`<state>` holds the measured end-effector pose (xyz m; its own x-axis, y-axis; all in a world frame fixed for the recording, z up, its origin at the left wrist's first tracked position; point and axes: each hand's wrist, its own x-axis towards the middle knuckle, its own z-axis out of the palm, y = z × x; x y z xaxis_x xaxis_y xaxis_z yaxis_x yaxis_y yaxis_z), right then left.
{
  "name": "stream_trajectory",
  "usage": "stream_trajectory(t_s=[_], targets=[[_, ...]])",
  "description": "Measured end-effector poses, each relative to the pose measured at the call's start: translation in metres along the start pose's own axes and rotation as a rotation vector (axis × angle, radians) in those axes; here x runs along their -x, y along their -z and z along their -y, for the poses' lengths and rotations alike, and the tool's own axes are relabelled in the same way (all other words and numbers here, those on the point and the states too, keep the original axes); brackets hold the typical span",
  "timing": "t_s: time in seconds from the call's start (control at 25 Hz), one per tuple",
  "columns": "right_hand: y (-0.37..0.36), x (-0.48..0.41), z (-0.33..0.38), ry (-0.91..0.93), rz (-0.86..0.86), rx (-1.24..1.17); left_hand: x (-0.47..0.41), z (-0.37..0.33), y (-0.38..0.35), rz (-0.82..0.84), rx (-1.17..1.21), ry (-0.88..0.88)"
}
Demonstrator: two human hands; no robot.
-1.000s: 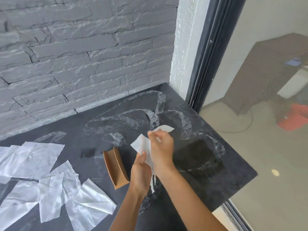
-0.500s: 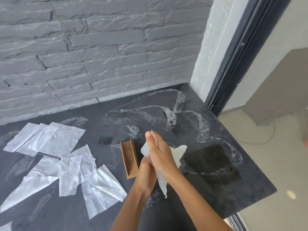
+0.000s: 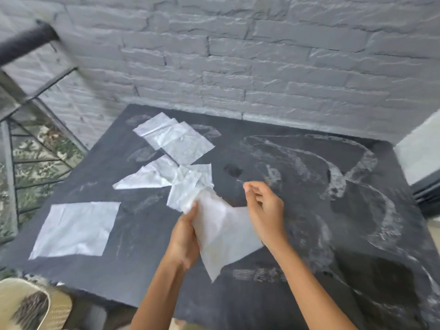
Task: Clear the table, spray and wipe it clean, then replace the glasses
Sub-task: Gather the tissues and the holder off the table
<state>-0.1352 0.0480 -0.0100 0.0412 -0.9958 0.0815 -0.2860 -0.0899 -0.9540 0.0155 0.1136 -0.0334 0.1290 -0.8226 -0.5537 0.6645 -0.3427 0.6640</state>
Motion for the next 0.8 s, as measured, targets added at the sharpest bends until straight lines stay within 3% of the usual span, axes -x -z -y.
stream_trajectory(t_s=[0.16,0.36,0.48,0.68,0.8], targets=[[-0.044,0.014,-0.027,0.047,0.043,0.234,0.006,-0.030,0.060,-0.088,0.114,-0.052],[-0.083,0.030,-0.071,-0.078,0.210,0.619,0.009,-0.060,0.120,-0.069,0.173,-0.039],[-0.097,0.039,-0.083,-0.092,0.228,0.845,0.009,-0.076,0.146,-0.037,0.166,-0.010],[-0.108,0.049,-0.079,-0.080,0.136,0.941,0.008,-0.087,0.159,0.032,0.148,0.047],[-0.113,0.047,-0.072,-0.150,0.043,0.803,0.004,-0.089,0.158,0.036,0.172,0.075]])
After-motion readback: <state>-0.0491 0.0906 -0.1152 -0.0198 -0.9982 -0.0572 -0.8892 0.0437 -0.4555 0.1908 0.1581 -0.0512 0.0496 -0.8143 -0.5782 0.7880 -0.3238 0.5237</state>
